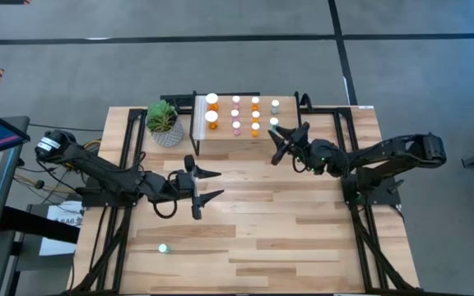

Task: Pick and place medicine bottles onto shelf by color
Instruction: Put the right blue pill bottle aligned with the other blue pill bottle on the shelf

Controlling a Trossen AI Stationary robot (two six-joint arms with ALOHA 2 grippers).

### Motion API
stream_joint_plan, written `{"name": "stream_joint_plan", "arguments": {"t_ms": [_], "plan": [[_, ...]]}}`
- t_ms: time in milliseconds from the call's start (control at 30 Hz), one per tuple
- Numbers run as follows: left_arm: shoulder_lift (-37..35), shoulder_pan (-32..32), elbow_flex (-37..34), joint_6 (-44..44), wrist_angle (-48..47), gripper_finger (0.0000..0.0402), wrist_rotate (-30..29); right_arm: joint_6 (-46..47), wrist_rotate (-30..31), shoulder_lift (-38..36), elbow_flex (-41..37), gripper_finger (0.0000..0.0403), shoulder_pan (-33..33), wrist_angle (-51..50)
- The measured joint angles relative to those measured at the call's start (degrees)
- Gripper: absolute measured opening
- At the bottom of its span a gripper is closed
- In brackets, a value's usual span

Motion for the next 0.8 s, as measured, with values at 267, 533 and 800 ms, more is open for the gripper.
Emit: {"name": "stream_joint_plan", "arguments": {"t_ms": [267, 533, 800], "plan": [[0.0, 1.61, 0.0, -2.32, -0.14, 0.0233, 0.09, -3.71, -0.01, -0.87, 0.02, 0.012, 5.64, 0.15], [4.48, 6.99, 0.04, -3.44, 11.71, 0.0233, 14.5, -4.61, -1.39, -4.71, 0.09, 0.012, 13.27, -0.54], [12.14, 12.07, 0.78, -7.67, 23.02, 0.0234, 21.94, -4.41, -4.46, -5.97, 0.09, 0.012, 19.48, -0.62]]}}
